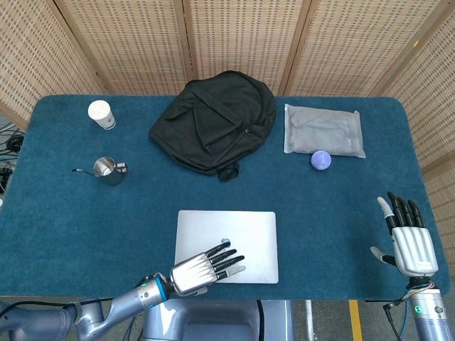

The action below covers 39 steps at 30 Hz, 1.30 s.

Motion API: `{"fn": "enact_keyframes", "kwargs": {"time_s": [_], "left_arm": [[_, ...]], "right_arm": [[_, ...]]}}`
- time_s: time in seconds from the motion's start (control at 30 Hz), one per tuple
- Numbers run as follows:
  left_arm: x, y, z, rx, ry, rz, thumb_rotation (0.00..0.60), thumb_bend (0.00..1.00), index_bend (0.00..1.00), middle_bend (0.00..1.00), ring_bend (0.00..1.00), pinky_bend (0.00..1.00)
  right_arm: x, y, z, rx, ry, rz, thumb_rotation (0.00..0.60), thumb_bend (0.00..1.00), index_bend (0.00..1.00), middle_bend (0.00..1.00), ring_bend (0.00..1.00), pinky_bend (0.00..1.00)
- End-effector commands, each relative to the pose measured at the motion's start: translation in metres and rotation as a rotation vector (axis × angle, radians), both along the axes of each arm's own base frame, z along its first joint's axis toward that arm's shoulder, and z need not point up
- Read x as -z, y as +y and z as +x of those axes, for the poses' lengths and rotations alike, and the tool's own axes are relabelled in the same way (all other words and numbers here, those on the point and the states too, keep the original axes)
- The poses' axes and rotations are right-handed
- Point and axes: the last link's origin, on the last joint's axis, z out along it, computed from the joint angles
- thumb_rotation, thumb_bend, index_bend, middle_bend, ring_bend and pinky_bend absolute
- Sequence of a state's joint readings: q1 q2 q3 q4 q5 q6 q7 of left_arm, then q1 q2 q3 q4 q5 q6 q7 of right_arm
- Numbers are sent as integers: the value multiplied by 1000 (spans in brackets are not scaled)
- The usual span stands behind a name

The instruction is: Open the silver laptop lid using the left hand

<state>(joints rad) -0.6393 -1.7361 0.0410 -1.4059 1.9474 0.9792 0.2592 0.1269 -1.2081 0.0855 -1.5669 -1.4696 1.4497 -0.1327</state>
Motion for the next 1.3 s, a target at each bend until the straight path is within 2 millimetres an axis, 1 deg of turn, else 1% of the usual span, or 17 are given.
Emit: {"fn": "enact_keyframes", "kwargs": {"time_s": [0.03,0.53,0.73,1.3], "left_arm": [[2,2,3,-1,2,5,600,0,0,0,0,0],[16,5,12,-6,12,19,600,0,0,0,0,0],[22,6,12,-13,22,16,600,0,0,0,0,0],[34,7,24,-11,18,15,600,4,0,0,0,0]], "right_arm": [[-1,0,0,0,-3,0,600,0,0,0,0,0],[-3,0,0,0,-13,-2,600,0,0,0,0,0],[-3,0,0,0,-16,0,600,0,0,0,0,0],[-4,-1,0,2,-28,2,600,0,0,0,0,0]]}}
